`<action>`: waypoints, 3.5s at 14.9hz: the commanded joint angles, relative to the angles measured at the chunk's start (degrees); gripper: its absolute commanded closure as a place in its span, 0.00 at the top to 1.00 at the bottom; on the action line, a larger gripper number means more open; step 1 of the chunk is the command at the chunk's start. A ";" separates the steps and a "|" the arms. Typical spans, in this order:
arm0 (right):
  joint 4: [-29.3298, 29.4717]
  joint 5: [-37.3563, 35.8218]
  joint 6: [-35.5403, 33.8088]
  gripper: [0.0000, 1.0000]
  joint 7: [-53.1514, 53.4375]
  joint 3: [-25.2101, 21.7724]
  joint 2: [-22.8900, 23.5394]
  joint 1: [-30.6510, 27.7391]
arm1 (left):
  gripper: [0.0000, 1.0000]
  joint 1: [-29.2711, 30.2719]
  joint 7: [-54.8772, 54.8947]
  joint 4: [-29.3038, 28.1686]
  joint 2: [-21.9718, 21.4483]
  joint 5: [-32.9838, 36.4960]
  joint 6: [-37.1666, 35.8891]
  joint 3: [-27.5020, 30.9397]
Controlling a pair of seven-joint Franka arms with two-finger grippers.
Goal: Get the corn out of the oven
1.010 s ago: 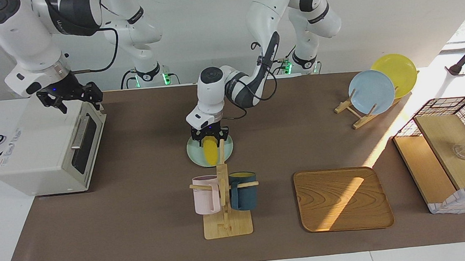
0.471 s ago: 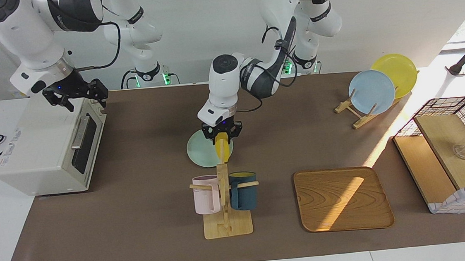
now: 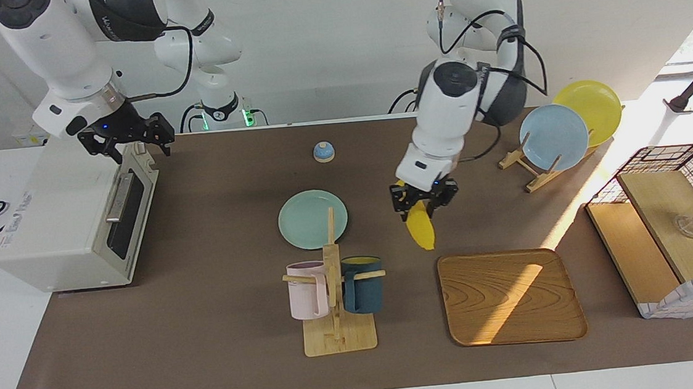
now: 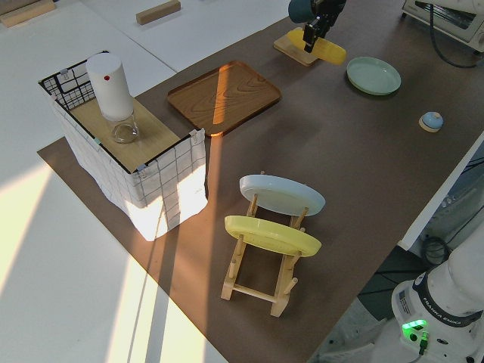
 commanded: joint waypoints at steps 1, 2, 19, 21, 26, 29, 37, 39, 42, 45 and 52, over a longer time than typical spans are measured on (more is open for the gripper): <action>0.82 1.47 -1.35 1.00 0.63 -0.32 0.28 -0.23 | 0.00 7.57 9.98 5.69 5.97 -2.02 -0.17 -0.72; 0.56 1.38 -1.35 1.00 0.63 -0.32 -0.06 -0.23 | 0.00 8.98 11.48 9.03 8.86 -2.02 -0.34 -0.72; 0.55 1.38 -1.08 1.00 0.63 -0.23 -0.07 -0.75 | 1.00 15.50 20.81 24.27 23.41 -2.20 1.09 -0.90; 0.55 1.38 -1.08 1.00 0.63 -0.23 -0.07 -0.76 | 1.00 15.59 20.37 21.56 18.15 -2.20 -1.65 -0.81; 0.55 1.38 -1.00 1.00 0.63 -0.23 -0.07 -0.76 | 1.00 17.25 20.28 16.44 3.90 -1.41 -14.72 -0.29; 0.55 1.38 -1.00 1.00 0.63 -0.23 -0.07 -0.67 | 1.00 17.17 19.23 15.66 -2.95 -0.36 -24.83 0.68; 0.55 1.38 -1.00 1.00 0.63 -0.23 -0.07 -0.76 | 1.00 17.35 16.77 -9.73 -25.11 2.37 -29.00 0.07; 0.55 1.38 -1.00 1.00 0.63 -0.23 -0.07 -0.76 | 1.00 17.61 16.86 -11.94 -26.26 2.37 -27.51 -0.20; 0.64 1.38 -0.91 1.00 0.63 -0.23 -0.07 -0.67 | 1.00 18.22 17.30 -9.94 -24.08 2.37 -24.16 -3.18; 0.64 1.38 -0.91 1.00 0.63 -0.23 -0.07 -0.67 | 1.00 17.79 17.21 -3.69 -20.20 2.28 -26.96 -3.19; 0.64 1.38 -0.91 1.00 0.63 -0.23 -0.07 -0.67 | 1.00 18.22 17.82 -4.47 -21.34 2.28 -26.54 -3.18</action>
